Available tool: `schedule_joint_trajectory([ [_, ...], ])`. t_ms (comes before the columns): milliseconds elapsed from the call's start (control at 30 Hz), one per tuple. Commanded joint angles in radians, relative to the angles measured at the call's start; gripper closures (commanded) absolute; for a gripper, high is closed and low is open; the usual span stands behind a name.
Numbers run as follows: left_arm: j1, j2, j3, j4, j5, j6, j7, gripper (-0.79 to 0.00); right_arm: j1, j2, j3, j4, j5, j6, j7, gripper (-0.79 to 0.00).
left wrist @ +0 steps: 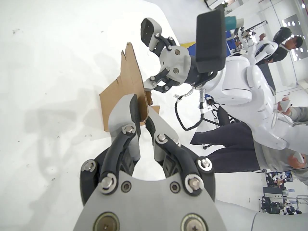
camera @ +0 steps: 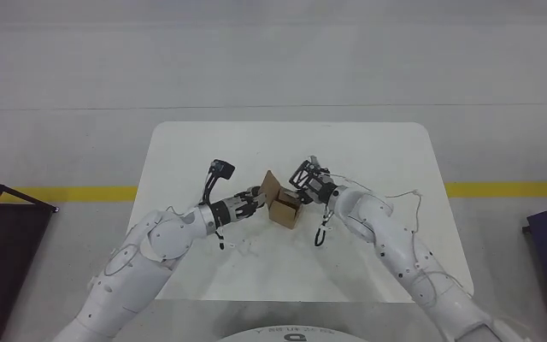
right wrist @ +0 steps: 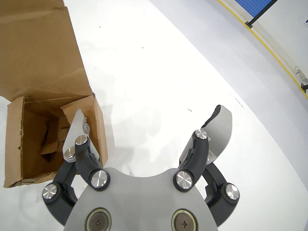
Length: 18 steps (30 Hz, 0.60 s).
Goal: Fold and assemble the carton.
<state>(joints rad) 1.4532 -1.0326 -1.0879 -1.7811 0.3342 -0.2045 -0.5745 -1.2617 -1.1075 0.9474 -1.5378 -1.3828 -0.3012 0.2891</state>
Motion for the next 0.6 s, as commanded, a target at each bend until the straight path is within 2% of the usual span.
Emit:
schedule_joint_trajectory([
  [0, 0.0, 0.0, -0.002, -0.004, -0.002, -0.006, -0.004, -0.32, -0.002, -0.002, 0.003, -0.003, 0.006, 0.009, -0.023, -0.785],
  [33, 0.001, 0.001, -0.005, -0.009, -0.002, -0.01, -0.006, -0.785, -0.006, -0.002, 0.008, -0.007, 0.01, 0.01, -0.038, -0.785],
  [167, 0.01, 0.006, -0.035, -0.04, 0.015, -0.041, 0.003, -0.785, -0.034, 0.006, 0.055, -0.042, 0.017, 0.005, -0.087, -0.785],
  [333, 0.05, 0.018, -0.112, -0.071, 0.051, -0.047, 0.043, -0.785, -0.103, 0.026, 0.158, -0.094, 0.052, -0.012, -0.144, -0.785],
  [467, 0.065, 0.025, -0.156, -0.065, 0.118, 0.023, 0.037, -0.785, -0.178, 0.045, 0.249, -0.123, 0.073, -0.043, -0.17, -0.785],
  [567, 0.046, 0.024, -0.148, -0.05, 0.162, 0.076, 0.008, -0.785, -0.246, 0.056, 0.306, -0.138, 0.082, -0.056, -0.188, -0.785],
])
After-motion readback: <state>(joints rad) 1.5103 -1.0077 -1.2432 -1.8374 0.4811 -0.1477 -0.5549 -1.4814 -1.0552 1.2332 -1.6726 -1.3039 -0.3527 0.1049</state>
